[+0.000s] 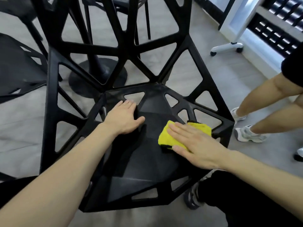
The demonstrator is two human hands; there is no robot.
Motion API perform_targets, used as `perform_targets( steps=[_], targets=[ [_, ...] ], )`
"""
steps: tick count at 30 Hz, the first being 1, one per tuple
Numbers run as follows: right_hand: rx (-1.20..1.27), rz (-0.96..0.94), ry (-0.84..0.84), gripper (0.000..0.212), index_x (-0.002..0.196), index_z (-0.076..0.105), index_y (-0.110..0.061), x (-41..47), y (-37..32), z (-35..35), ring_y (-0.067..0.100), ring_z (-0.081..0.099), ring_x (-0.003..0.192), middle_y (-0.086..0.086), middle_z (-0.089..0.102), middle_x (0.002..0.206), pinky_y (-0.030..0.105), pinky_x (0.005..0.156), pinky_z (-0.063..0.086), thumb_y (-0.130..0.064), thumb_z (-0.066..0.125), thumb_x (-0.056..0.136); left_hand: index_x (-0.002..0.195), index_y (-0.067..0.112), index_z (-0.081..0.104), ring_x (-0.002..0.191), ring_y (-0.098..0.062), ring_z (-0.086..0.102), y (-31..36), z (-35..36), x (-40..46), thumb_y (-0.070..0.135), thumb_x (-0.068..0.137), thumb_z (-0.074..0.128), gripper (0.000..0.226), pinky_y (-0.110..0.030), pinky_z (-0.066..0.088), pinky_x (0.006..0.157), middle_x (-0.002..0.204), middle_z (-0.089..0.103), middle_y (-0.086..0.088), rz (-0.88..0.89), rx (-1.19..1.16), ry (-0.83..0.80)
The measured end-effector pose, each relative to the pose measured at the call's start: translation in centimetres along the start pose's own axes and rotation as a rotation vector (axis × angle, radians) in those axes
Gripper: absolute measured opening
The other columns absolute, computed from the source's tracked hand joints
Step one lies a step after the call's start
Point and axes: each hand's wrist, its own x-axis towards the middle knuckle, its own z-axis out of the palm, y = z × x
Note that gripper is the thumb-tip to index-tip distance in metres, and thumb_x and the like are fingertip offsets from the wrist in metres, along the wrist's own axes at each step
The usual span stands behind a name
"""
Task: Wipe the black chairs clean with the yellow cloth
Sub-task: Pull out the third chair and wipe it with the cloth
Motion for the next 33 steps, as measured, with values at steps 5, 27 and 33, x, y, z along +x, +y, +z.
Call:
perform_targets(
  steps=[5, 27, 33],
  targets=[
    [-0.203, -0.104, 0.098, 0.063, 0.168, 0.029, -0.026, 9.6, 3.3, 0.3, 0.019, 0.011, 0.165, -0.005, 0.018, 0.177, 0.041, 0.134, 0.006, -0.051, 0.020, 0.111, 0.164, 0.011, 0.038, 0.163, -0.023, 0.024, 0.3, 0.4, 0.9, 0.053, 0.086, 0.021, 0.091, -0.039, 0.006, 0.135, 0.172, 0.037, -0.007, 0.043, 0.102, 0.021],
    [0.192, -0.427, 0.187, 0.056, 0.162, 0.044, -0.020, 16.9, -9.2, 2.6, 0.020, 0.022, 0.162, 0.000, 0.030, 0.173, 0.038, 0.133, 0.016, -0.029, 0.057, 0.108, 0.088, 0.009, 0.075, 0.093, -0.039, 0.067, -12.2, -2.8, -9.5, 0.015, 0.086, 0.046, 0.029, -0.053, 0.042, 0.120, 0.085, 0.071, -0.014, 0.242, 0.402, 0.489],
    [0.211, 0.308, 0.511, 0.059, 0.157, 0.050, -0.010, 24.3, -5.2, 2.2, 0.040, 0.039, 0.153, 0.016, 0.039, 0.168, 0.058, 0.125, 0.030, -0.029, 0.051, 0.101, 0.083, 0.013, 0.078, 0.088, -0.032, 0.068, -12.6, -1.7, -11.6, 0.023, 0.099, 0.045, 0.038, -0.045, 0.034, 0.124, 0.084, 0.078, -0.008, 0.142, 0.425, 0.603]
  ],
)
